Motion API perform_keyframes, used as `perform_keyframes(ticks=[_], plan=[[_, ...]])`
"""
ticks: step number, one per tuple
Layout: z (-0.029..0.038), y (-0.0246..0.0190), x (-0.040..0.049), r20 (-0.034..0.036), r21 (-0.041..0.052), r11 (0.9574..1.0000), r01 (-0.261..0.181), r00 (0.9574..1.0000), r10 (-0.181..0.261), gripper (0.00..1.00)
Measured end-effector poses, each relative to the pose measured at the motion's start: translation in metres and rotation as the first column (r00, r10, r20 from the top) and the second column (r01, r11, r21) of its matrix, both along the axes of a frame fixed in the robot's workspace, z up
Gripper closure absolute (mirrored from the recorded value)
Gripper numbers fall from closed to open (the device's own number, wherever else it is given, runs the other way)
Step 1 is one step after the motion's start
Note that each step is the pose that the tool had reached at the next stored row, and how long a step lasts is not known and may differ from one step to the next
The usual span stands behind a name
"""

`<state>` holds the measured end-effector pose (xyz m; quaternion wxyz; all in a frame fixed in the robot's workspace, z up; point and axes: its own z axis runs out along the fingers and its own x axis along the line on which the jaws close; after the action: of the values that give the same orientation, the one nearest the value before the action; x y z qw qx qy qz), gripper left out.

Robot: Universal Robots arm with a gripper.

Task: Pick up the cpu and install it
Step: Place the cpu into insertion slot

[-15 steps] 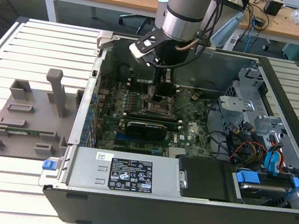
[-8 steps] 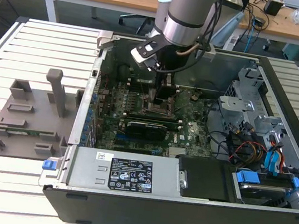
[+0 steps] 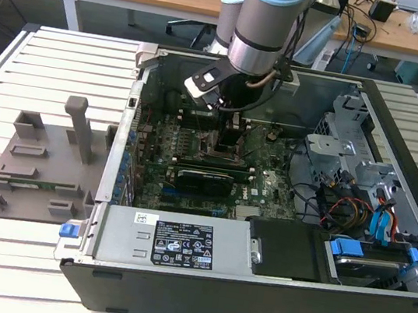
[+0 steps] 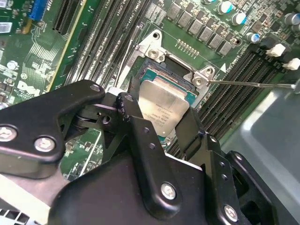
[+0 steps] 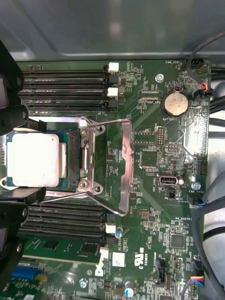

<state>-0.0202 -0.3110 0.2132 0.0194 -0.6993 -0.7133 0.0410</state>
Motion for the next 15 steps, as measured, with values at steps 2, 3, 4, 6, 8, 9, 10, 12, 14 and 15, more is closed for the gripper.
perform_keyframes(ticks=[2, 3, 4, 6, 8, 9, 10, 12, 14, 15], plan=[[-0.0027, 0.0000, 0.0000, -0.0001, 0.0008, 1.0000, 0.001, 1.0000, -0.001, 0.45], [-0.0043, 0.0000, 0.0000, 0.0000, 0.0013, 1.0000, 0.006, 1.0000, -0.006, 0.45], [-0.0058, 0.0000, 0.0000, 0.0000, 0.0013, 0.9996, 0.028, 0.9996, -0.028, 0.45], [-0.0071, -0.0001, 0.0000, 0.0000, 0.0012, 0.9994, 0.034, 0.9994, -0.034, 0.45], [-0.0080, -0.0003, 0.0000, 0.0000, 0.0012, 0.9994, 0.034, 0.9994, -0.034, 0.45], [-0.0085, -0.0004, 0.0000, -0.0001, 0.0013, 0.9995, 0.032, 0.9995, -0.032, 0.45], [-0.0092, -0.0004, 0.0000, 0.0000, 0.0015, 0.9997, 0.024, 0.9997, -0.024, 0.45], [-0.0098, -0.0004, 0.0001, 0.0000, 0.0013, 0.9999, 0.015, 0.9999, -0.015, 0.45], [-0.0129, -0.0004, 0.0000, 0.0000, 0.0015, 0.9999, 0.013, 0.9999, -0.013, 0.45], [-0.0141, -0.0005, 0.0000, -0.0001, 0.0015, 0.9999, 0.013, 0.9999, -0.013, 0.45]])
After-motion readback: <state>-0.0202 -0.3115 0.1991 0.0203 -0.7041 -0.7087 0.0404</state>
